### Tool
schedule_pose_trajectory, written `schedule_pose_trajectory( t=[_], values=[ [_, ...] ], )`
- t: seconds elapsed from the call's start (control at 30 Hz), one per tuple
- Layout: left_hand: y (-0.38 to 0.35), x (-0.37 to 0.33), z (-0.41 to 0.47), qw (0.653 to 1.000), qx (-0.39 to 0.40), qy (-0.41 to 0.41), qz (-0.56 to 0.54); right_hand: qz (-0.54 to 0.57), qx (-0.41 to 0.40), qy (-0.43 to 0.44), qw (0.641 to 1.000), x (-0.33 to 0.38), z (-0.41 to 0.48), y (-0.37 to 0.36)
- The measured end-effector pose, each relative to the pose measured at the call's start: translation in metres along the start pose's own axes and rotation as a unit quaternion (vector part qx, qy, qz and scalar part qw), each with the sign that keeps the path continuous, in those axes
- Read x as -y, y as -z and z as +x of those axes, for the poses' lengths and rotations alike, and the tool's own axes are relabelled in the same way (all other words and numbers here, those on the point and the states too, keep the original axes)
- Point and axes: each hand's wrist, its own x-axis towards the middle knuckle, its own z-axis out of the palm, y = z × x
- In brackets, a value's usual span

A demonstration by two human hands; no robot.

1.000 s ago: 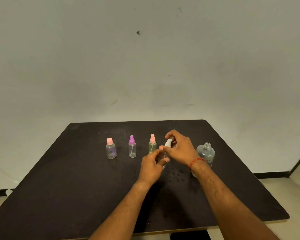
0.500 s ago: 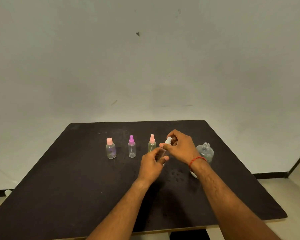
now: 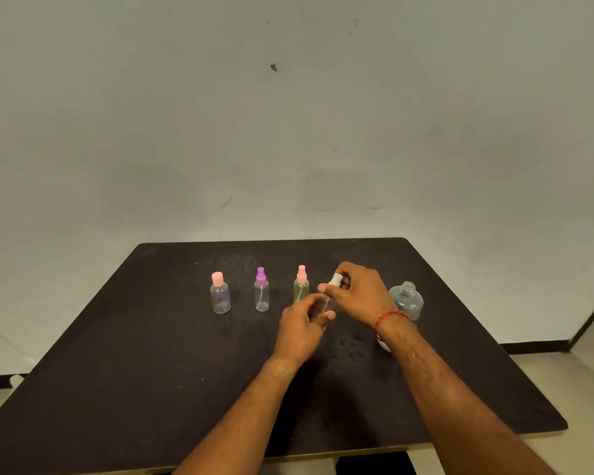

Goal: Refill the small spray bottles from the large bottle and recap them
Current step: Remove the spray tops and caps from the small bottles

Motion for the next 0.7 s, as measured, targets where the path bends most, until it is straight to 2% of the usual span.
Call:
schedule_pose_trajectory(
  t=[0.17,0.27,0.47,0.7],
  values=[
    [-0.003,0.005,0.000,1.000,-0.009,-0.002,-0.013,0.031,0.066,0.078,0.994,-0.003,-0.001,0.005],
    [-0.004,0.006,0.000,1.000,-0.006,-0.008,-0.023,0.067,0.080,0.097,0.990,-0.005,-0.002,0.004],
    [-0.006,0.005,0.000,1.000,-0.005,-0.002,-0.021,0.007,0.010,0.022,1.000,-0.009,-0.001,0.002],
    [-0.009,0.008,0.002,1.000,-0.006,0.013,-0.016,-0.025,-0.016,0.036,0.999,-0.008,0.000,0.016]
  ],
)
